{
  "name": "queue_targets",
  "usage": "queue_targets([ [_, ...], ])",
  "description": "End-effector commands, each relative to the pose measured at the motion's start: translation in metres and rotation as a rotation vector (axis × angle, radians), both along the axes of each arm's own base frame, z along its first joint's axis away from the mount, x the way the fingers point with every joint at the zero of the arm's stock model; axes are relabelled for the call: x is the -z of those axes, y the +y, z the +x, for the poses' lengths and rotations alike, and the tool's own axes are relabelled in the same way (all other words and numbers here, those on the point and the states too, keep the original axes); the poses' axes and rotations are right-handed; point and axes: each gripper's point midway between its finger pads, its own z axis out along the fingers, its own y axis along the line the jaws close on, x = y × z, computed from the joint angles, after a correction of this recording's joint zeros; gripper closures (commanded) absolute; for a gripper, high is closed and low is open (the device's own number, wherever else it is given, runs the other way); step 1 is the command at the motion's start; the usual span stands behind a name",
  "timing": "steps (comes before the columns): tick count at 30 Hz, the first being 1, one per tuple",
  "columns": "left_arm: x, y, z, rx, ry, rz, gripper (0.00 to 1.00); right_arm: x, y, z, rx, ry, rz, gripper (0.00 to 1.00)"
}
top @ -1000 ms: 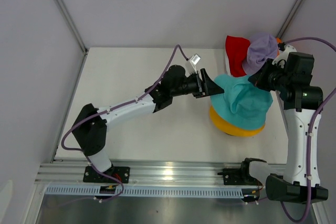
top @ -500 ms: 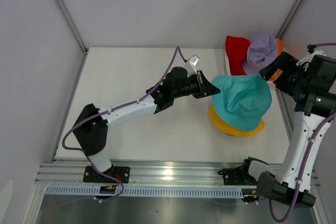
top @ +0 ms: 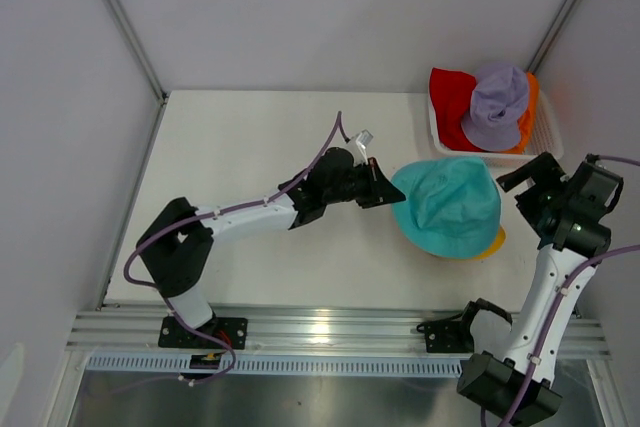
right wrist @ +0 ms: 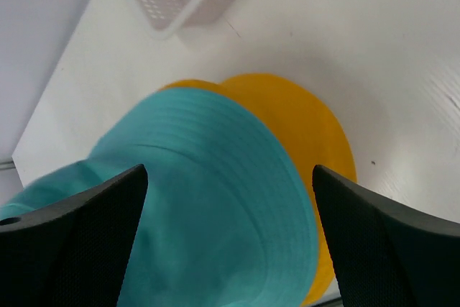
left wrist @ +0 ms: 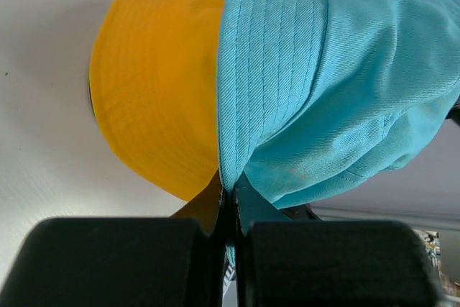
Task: Stack the hats
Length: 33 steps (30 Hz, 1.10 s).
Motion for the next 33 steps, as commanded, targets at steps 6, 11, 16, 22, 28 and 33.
queue_targets([
  [6,-0.003,-0.027,-0.006,0.104,-0.074,-0.030,0.99,0.015,0.004,0.011,0.007,-0.115,0.054,0.09],
  [11,0.006,-0.031,-0.008,0.117,-0.080,-0.010,0.99,0.029,0.003,0.007,0.022,-0.097,0.060,0.09],
  [16,-0.001,-0.032,-0.006,0.128,-0.107,0.009,0.99,0.048,-0.002,-0.003,0.076,-0.062,0.050,0.05],
  [22,-0.009,-0.039,-0.004,0.136,-0.102,-0.007,0.99,0.069,-0.008,0.002,0.108,-0.077,0.057,0.05],
  [28,-0.002,-0.034,-0.001,0.112,-0.087,0.033,0.99,0.064,-0.020,0.007,0.175,-0.098,0.041,0.06],
  [33,0.005,-0.029,-0.003,0.109,-0.066,0.055,0.99,0.042,-0.026,0.020,0.200,-0.198,0.086,0.04],
])
